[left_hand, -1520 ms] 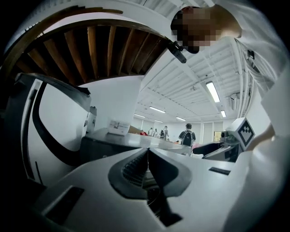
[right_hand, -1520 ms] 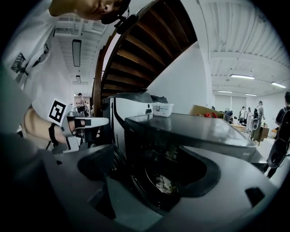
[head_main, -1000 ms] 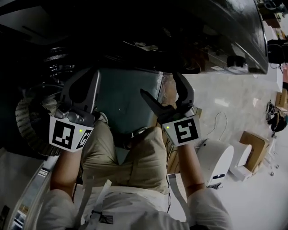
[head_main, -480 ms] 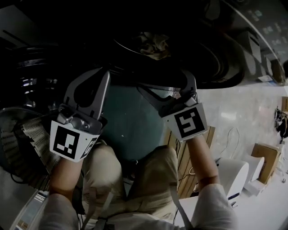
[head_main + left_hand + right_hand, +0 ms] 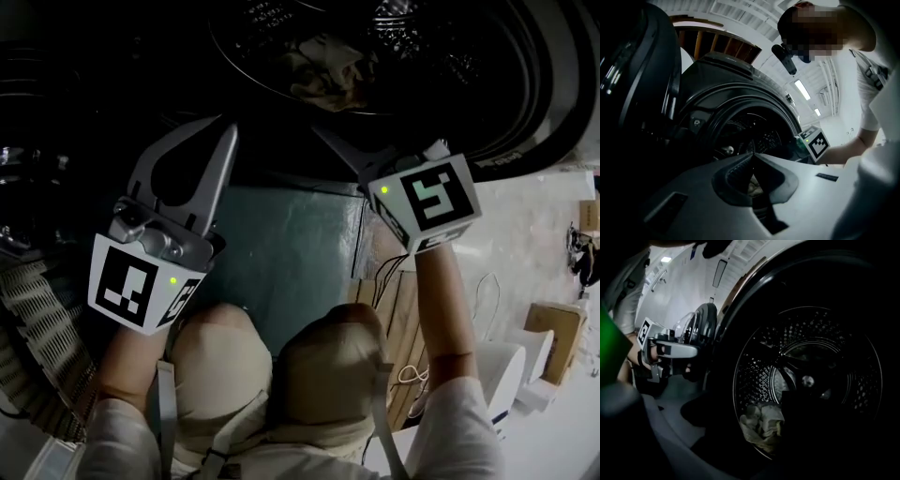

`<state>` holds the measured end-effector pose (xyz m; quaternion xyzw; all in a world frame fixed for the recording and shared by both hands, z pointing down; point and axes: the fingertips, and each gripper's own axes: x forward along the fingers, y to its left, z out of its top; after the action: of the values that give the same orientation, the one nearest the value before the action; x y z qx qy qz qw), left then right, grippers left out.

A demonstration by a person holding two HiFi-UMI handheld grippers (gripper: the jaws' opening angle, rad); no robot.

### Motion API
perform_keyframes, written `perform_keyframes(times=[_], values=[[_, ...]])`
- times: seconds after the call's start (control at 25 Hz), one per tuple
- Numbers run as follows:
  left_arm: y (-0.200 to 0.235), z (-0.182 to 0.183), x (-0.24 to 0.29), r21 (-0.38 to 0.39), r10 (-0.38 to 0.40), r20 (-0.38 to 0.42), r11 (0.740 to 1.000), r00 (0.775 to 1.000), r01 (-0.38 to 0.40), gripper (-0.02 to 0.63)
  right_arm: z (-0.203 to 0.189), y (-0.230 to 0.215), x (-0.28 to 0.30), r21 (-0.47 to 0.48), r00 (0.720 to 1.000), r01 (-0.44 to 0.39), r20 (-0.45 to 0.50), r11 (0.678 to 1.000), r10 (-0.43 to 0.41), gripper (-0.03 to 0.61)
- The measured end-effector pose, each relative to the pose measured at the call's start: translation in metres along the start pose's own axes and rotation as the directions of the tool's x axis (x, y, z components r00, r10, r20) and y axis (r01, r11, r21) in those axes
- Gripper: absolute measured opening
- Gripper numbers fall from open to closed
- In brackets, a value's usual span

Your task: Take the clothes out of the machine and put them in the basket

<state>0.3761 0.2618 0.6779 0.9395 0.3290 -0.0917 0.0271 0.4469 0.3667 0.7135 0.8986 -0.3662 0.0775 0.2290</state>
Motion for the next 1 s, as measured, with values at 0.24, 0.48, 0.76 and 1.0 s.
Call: perform_keyframes(times=[0.24,0.48,0.76,1.0], values=[[-0.002,-0.005,-0.001,-0.011,-0.011,-0.003,1.000,1.000,0.011,0.014,0.011,-0.025,0.041,-0.005,0.996,-0.079,-0.044,0.997,0.079,0.433],[-0.004,-0.018,-0.011,-0.039,-0.012,0.015,0.999,1.000,0.013,0.014,-0.049,-0.061,0.101,0.047,0.948,-0.073,-0.308,0.996,0.084,0.466],[-0.003,-0.029,-0.027,-0.079,0.014,0.004,0.997,1.000,-0.013,0.014,-0.122,-0.057,0.147,-0.067,0.805,-0.108,-0.591,0.992,0.048,0.535],[0.001,-0.034,-0.031,-0.069,0.018,-0.012,0.997,1.000,-0.019,0.014,-0.158,-0.060,0.169,0.013,0.689,-0.123,-0.719,0.992,0.095,0.540]])
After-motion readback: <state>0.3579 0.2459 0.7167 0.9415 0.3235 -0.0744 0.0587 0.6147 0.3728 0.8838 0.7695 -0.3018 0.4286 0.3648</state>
